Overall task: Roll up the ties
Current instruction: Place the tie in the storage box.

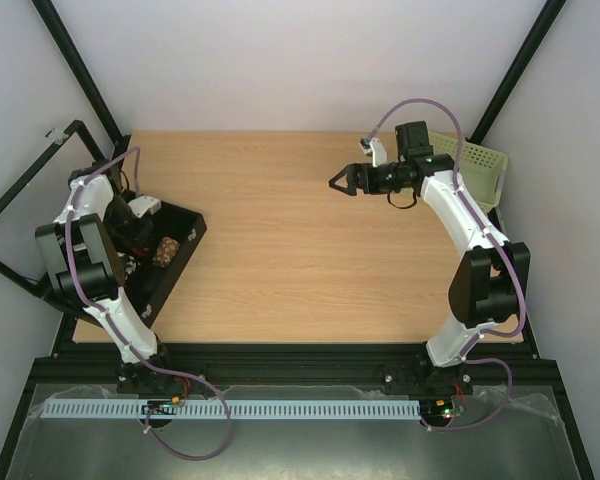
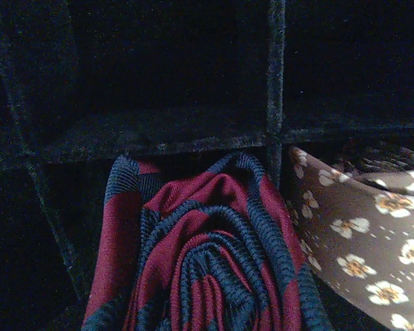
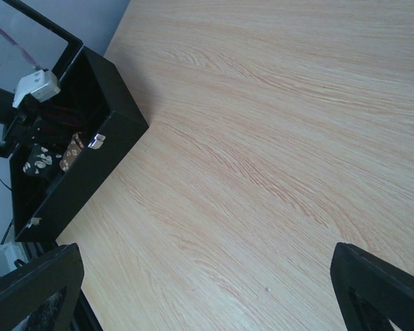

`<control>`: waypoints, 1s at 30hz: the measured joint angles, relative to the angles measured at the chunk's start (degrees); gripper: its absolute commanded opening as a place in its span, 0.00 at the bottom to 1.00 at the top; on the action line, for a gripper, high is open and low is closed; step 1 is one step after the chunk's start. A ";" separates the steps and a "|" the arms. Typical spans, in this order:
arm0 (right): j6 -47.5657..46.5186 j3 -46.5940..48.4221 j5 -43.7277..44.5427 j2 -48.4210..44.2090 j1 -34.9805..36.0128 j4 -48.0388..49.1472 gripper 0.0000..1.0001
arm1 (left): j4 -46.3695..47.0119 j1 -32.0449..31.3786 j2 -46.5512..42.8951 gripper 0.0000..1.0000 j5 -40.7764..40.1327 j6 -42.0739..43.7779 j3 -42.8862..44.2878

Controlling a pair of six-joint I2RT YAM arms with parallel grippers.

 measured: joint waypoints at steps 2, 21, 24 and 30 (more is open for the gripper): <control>0.00 -0.24 0.13 0.00 0.00 0.00 0.99 | 1.51 -0.35 0.00 0.06 -1.11 0.00 -1.31; -0.04 -0.57 1.07 0.00 0.00 -0.02 0.99 | 8.50 -1.05 4.42 0.53 -5.64 2.95 -3.23; -0.04 -0.70 1.18 0.00 0.00 -0.02 0.99 | 7.85 -1.16 4.42 0.59 -5.64 3.54 -3.10; -0.02 -0.90 1.27 0.00 0.00 -0.02 0.99 | 6.34 -1.31 4.35 0.61 -5.66 4.04 -2.29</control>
